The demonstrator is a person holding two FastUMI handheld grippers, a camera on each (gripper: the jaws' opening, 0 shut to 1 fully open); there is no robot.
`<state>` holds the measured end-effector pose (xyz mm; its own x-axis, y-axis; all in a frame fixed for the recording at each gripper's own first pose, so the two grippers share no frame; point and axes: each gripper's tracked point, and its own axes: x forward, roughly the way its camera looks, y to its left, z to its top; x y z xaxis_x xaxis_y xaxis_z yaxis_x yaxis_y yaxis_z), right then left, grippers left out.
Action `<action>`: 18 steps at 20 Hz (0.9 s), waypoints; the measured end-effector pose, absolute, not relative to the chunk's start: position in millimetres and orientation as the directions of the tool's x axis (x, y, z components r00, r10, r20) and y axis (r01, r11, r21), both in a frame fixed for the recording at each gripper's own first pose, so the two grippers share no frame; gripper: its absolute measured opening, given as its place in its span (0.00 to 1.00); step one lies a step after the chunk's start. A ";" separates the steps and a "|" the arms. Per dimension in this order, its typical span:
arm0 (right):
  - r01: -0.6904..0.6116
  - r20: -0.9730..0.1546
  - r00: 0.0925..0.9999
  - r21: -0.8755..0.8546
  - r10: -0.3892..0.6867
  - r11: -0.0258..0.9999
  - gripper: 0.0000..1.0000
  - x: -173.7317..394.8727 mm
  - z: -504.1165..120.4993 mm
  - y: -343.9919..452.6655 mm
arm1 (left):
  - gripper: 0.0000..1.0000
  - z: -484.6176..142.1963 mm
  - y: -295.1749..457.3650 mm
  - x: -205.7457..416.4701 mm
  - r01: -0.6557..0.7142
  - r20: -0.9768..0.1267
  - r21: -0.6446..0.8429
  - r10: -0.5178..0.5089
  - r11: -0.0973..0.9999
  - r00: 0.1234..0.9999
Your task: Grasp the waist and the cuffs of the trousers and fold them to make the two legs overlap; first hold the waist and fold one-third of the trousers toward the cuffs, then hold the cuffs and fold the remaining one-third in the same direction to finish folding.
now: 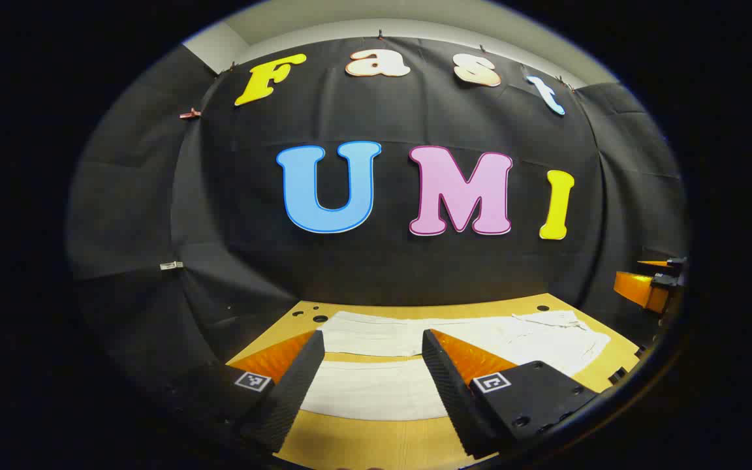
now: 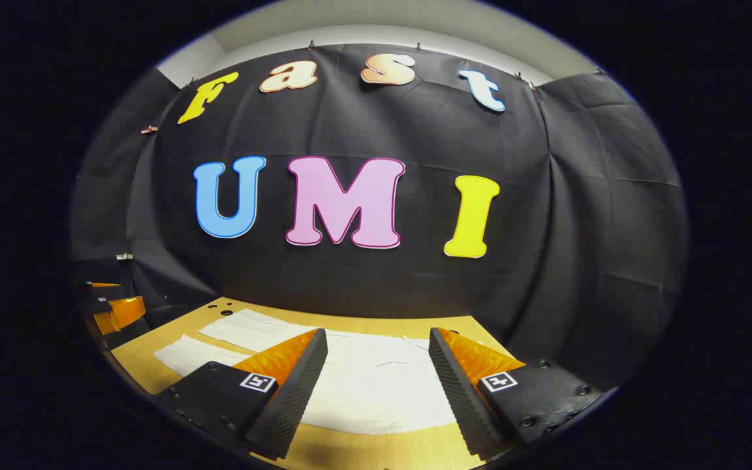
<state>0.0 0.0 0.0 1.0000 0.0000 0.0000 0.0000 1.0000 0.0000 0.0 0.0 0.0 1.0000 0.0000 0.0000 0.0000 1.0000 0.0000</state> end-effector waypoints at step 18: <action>0.019 -0.044 0.999 -0.088 -0.023 0.996 0.98 26.0 -22.6 -36.1 | 0.96 -17.7 -13.8 18.1 0.028 -0.053 0.016 -0.027 0.999 0.998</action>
